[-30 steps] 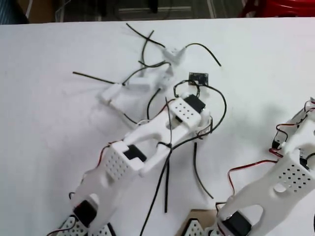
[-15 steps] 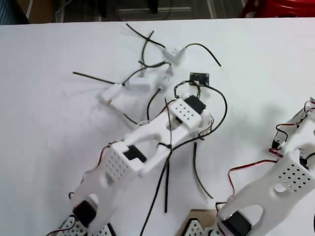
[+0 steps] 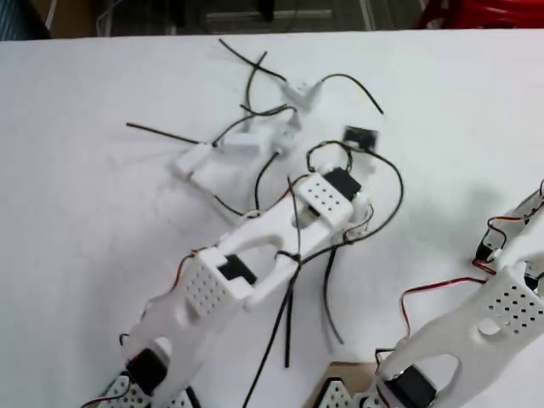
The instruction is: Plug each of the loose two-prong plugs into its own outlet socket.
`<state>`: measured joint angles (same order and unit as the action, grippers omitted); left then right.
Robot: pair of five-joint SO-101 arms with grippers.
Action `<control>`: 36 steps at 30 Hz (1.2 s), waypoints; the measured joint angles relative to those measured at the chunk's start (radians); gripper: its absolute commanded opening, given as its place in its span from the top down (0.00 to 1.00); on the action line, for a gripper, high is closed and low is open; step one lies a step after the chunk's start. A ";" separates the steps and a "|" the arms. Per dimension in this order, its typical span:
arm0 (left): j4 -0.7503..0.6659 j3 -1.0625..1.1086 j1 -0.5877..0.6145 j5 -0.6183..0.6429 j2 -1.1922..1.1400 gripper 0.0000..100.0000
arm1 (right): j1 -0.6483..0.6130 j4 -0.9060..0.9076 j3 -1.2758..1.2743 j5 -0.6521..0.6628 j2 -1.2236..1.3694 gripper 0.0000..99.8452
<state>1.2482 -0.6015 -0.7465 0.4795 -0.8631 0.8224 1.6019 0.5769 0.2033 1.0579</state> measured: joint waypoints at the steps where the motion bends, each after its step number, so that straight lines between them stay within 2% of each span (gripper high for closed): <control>1: 0.014 -0.011 -0.012 -0.049 0.000 0.98 | 0.000 0.017 0.025 0.000 0.021 0.72; 4: 0.068 -0.038 -0.061 -0.166 0.000 0.98 | 0.002 0.064 0.086 0.000 0.051 0.72; 7: 0.121 -0.043 -0.104 -0.201 0.011 0.98 | 0.003 0.103 0.144 0.000 0.078 0.72; 14: 0.201 -0.043 -0.147 -0.213 0.084 0.98 | 0.003 0.117 0.216 0.003 0.118 0.73; 20: 0.221 -0.043 -0.144 -0.173 0.160 0.98 | 0.029 0.117 0.224 0.086 0.120 0.87; 24: 0.222 -0.043 -0.117 -0.170 0.210 0.98 | 0.061 0.115 0.229 0.104 0.118 0.85; 32: 0.195 -0.043 -0.087 -0.173 0.535 0.98 | 0.063 0.115 0.229 0.104 0.118 0.85; 36: 0.146 -0.043 -0.087 -0.288 0.703 0.98 | 0.063 0.115 0.229 0.104 0.118 0.85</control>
<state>1.3940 -0.6444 -0.8339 0.1910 -0.1603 0.8853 1.7169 0.8055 0.3076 1.1761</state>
